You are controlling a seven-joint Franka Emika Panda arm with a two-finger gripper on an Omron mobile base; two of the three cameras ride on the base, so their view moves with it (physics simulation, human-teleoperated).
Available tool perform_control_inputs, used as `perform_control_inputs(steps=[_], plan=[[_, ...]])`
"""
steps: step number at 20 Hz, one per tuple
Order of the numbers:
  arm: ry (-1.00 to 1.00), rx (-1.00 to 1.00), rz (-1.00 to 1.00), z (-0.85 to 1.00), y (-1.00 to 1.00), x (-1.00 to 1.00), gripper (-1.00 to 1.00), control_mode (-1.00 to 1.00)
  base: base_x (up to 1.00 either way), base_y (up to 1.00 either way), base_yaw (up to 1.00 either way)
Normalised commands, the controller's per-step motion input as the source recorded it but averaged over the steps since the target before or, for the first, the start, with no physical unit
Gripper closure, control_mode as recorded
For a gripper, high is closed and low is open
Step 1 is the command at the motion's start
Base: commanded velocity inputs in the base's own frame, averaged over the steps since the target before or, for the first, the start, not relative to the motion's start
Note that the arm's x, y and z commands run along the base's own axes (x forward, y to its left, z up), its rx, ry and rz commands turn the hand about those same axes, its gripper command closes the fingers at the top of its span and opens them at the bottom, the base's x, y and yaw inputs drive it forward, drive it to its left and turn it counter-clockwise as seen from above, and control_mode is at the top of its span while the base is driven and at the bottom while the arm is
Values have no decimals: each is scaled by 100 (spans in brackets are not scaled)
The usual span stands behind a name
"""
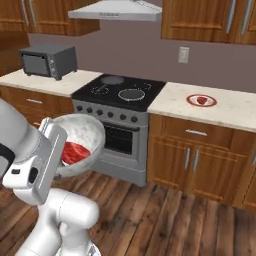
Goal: Place one of the steaks on the plate and the other in the bowl. Then place the bowl in the fridge.
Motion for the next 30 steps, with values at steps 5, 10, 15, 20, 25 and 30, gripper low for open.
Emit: perform_control_inputs(steps=[5, 10, 15, 20, 25, 30], plan=[[0, 0, 0, 0, 0, 0, 100, 100, -93, 100, 39], [0, 0, 0, 0, 0, 0, 100, 100, -42, 100, 58], [0, 0, 0, 0, 0, 0, 100, 100, 25, 100, 13], [0, 0, 0, 0, 0, 0, 100, 100, 68, 100, -1], [0, 0, 0, 0, 0, 0, 100, 100, 100, 100, -6], [0, 0, 0, 0, 0, 0, 100, 100, 100, 100, -17]])
